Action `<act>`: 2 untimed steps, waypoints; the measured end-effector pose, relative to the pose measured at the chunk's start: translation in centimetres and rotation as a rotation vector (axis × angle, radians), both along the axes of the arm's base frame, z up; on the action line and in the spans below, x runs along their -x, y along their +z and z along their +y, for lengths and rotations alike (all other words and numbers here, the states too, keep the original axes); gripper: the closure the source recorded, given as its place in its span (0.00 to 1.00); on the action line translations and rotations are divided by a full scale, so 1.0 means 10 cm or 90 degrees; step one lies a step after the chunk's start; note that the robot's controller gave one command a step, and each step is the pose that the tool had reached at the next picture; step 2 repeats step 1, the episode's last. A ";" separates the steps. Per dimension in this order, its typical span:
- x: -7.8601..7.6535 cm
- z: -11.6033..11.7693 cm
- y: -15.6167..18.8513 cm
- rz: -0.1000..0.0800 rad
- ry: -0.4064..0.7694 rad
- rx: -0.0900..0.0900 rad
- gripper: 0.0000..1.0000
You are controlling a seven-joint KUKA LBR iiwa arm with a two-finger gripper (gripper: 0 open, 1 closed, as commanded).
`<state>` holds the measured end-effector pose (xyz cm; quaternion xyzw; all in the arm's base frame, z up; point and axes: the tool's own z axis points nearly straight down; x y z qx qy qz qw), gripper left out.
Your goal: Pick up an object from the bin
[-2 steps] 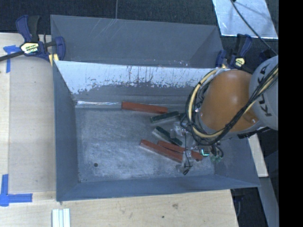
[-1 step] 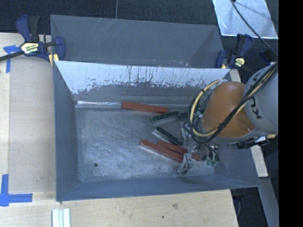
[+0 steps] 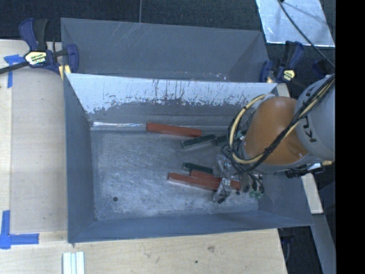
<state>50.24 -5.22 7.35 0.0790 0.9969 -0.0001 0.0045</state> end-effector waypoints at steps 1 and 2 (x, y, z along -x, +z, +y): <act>0.11 -0.04 1.38 0.000 -0.023 0.000 1.00; 0.11 -0.04 1.38 0.000 -0.023 0.000 1.00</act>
Offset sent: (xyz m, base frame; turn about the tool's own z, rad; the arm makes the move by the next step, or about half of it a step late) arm -0.0127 -0.0027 0.1335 0.0361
